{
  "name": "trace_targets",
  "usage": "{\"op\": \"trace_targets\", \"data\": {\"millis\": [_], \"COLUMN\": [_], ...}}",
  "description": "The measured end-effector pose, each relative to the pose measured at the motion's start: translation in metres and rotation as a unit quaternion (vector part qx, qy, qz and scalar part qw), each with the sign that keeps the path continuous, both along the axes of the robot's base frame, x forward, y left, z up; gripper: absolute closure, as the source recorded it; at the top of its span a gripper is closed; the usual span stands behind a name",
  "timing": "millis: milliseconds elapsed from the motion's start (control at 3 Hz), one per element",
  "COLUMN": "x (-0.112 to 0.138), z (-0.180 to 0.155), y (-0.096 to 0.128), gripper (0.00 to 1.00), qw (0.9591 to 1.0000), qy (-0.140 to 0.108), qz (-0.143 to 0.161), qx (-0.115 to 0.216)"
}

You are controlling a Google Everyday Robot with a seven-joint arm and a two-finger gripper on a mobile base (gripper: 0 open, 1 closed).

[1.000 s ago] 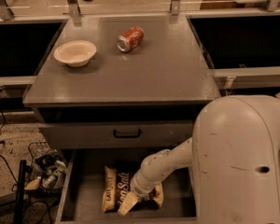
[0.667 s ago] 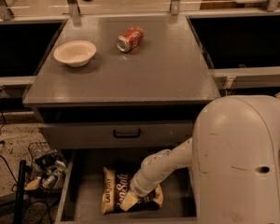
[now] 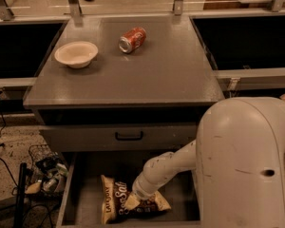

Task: Pick brown chip bag from middle drawer and place on counter

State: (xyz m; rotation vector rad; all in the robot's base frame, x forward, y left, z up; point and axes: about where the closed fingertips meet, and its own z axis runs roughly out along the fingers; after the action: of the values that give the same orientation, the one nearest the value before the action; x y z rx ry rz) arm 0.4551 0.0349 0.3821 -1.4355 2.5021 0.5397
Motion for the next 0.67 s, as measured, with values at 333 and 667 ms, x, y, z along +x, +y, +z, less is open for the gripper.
{"op": "trace_targets", "data": {"millis": [333, 667], "x": [0.0000, 0.0000], "z": [0.0000, 0.0000], "y": [0.0000, 0.0000], "gripper": [1.00, 1.00], "qw": [1.0000, 1.0000], "qy": [0.000, 0.000], "qz": [0.000, 0.000], "qx": [0.000, 0.000]}}
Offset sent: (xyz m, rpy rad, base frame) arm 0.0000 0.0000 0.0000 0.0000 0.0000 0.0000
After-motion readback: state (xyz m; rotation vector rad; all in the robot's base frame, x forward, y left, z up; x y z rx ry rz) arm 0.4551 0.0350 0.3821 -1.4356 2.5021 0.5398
